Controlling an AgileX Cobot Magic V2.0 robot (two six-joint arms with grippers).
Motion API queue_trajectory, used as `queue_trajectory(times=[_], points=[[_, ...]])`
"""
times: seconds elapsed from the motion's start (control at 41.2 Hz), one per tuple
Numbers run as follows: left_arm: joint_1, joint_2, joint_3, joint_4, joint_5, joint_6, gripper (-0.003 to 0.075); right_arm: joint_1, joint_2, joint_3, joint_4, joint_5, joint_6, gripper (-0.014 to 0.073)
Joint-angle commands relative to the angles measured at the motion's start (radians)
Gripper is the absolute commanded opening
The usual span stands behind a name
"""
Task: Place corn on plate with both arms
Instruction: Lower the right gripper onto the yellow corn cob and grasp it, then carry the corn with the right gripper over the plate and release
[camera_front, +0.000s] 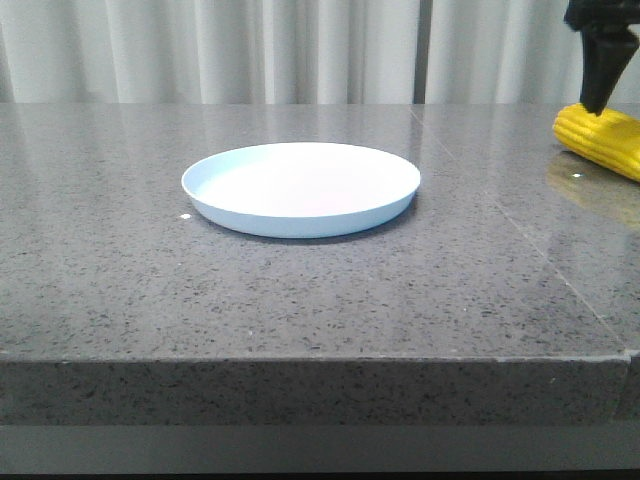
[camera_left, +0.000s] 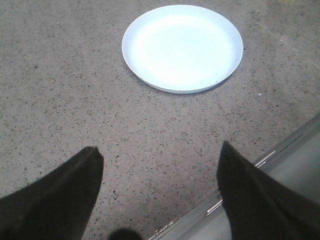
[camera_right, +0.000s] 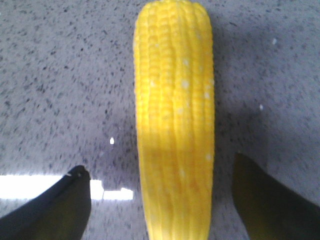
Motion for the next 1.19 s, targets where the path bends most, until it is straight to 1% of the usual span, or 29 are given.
queue_trajectory(times=[0.0,0.17,0.243,0.292,0.389,0.437,0.462,0.559,0.705,0.875,1.02,1.166], points=[[-0.007,-0.002,-0.025,0.000,-0.074,-0.010,0.0480,-0.002,0.004,-0.063,-0.015,-0.030,-0.017,0.0595],[-0.007,-0.002,-0.025,0.000,-0.074,-0.010,0.0480,-0.002,0.065,-0.082,-0.019,-0.051,-0.018,0.0595],[-0.007,-0.002,-0.025,0.000,-0.074,-0.010,0.0480,-0.002,0.073,-0.084,-0.022,-0.055,-0.018,0.0575],[-0.007,-0.002,-0.025,0.000,-0.074,-0.010,0.0480,-0.002,0.073,-0.085,-0.023,-0.052,-0.018,0.0509],[-0.007,-0.002,-0.025,0.000,-0.074,-0.010,0.0480,-0.002,0.073,-0.090,-0.023,-0.052,-0.018,0.0295],[-0.007,-0.002,-0.025,0.000,-0.074,-0.010,0.0480,-0.002,0.073,-0.093,-0.023,-0.053,-0.018,0.0239],[-0.007,-0.002,-0.025,0.000,-0.074,-0.010,0.0480,-0.002,0.073,-0.093,-0.023,-0.053,-0.018,0.0227],[-0.007,-0.002,-0.025,0.000,-0.074,-0.010,0.0480,-0.002,0.068,-0.093,-0.021,-0.045,-0.018,0.0227],[-0.007,-0.002,-0.025,0.000,-0.074,-0.010,0.0480,0.032,0.020,-0.093,0.033,-0.026,-0.028,0.0227],[-0.007,-0.002,-0.025,0.000,-0.074,-0.010,0.0480,0.148,-0.081,-0.093,0.096,0.001,-0.106,0.0227],[-0.007,-0.002,-0.025,0.000,-0.074,-0.010,0.0480,0.263,-0.133,-0.093,0.143,0.000,-0.108,0.0227],[-0.007,-0.002,-0.025,0.000,-0.074,-0.010,0.0480,0.360,-0.131,-0.093,0.189,0.002,-0.108,0.0227]])
